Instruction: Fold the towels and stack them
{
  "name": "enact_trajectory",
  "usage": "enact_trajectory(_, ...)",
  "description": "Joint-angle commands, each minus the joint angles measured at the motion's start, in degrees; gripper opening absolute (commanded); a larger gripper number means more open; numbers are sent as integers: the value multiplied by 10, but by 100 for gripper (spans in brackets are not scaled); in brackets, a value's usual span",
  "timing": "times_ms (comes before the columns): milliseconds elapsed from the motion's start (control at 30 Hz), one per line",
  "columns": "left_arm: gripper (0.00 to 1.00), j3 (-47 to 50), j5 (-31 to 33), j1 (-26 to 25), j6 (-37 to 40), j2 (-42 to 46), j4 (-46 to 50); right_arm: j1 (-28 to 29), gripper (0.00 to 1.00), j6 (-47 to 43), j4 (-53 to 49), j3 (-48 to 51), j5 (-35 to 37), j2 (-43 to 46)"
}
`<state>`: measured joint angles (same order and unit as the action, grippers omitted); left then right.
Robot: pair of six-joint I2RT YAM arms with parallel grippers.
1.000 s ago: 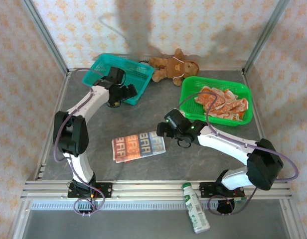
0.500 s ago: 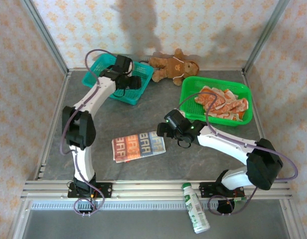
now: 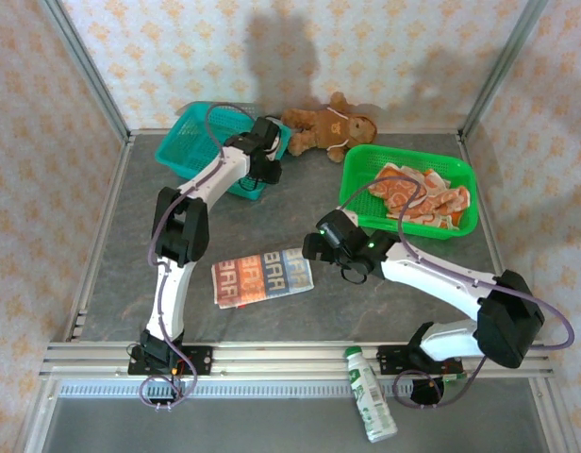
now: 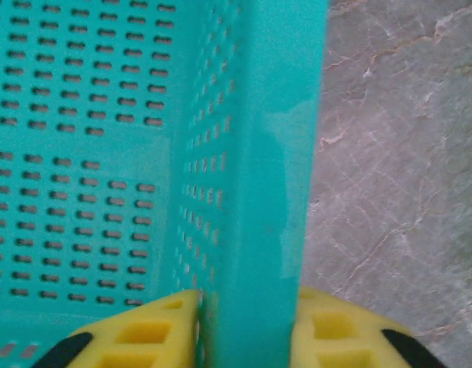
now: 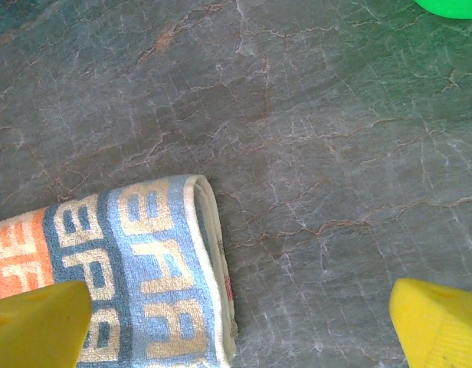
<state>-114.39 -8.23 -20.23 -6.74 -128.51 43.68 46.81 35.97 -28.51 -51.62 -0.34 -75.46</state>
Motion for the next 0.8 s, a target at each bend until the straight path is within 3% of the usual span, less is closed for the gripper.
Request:
enact_trajectory(0, 16, 45, 41, 5, -32, 52, 16, -3, 99, 2, -3, 3, 19, -2)
enact_trajectory(300, 12, 188, 89, 26, -70, 138, -31, -4, 99, -13, 11, -19, -4, -36)
enact_trajectory(500, 12, 201, 81, 63, -80, 139, -23, -4, 99, -21, 8, -26, -11, -42)
enact_trajectory(667, 38, 197, 57, 64, -87, 162, -24, -4, 99, -30, 9, -31, -16, -45)
enact_trajectory(767, 62, 213, 54, 64, -109, 209, -22, -4, 99, -38, 12, -37, -26, -57)
